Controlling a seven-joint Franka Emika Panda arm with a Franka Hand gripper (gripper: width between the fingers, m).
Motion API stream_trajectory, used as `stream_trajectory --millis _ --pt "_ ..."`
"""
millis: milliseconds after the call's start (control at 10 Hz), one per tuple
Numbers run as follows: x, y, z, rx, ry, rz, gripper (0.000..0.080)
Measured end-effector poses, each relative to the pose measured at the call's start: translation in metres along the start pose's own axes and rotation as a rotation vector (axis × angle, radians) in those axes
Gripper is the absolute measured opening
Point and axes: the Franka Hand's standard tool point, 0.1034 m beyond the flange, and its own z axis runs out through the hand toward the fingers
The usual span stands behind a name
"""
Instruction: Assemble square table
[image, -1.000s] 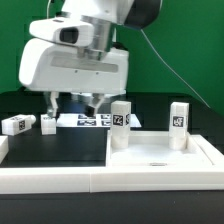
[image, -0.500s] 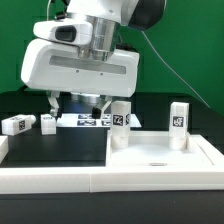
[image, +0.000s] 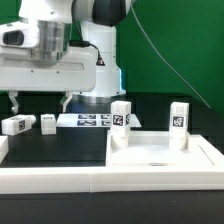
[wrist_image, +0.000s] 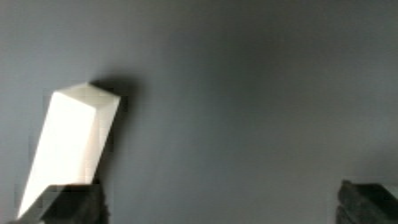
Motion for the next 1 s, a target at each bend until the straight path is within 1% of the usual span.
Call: stream_trajectory --millis 100,200,300,500,600,700,800,900,1000 --pt "0.015 -0.016 -0.001 -0.015 0.018 0.029 0.0649" --pt "0.018 -0.020 -0.001 -0.012 0.022 -0.006 0.0649" --pt "0.016 -0.017 -0.001 -0.012 0.021 0.000 0.0649" --pt "0.015 -0.018 -0.001 -0.010 0.021 0.005 0.0649" --pt "0.004 -0.021 0.005 0.022 0.012 0.096 0.0649" --pt "-0.008 -0.029 0.010 0.044 -0.012 0.132 0.0649" --pt "-0.018 -0.037 0.014 0.072 -0.049 0.164 0.0649" --pt "-0.027 -0.044 0.017 0.108 -0.094 0.199 0.0649" --pt "-0.029 -0.046 0.018 0.123 -0.117 0.210 0.0649"
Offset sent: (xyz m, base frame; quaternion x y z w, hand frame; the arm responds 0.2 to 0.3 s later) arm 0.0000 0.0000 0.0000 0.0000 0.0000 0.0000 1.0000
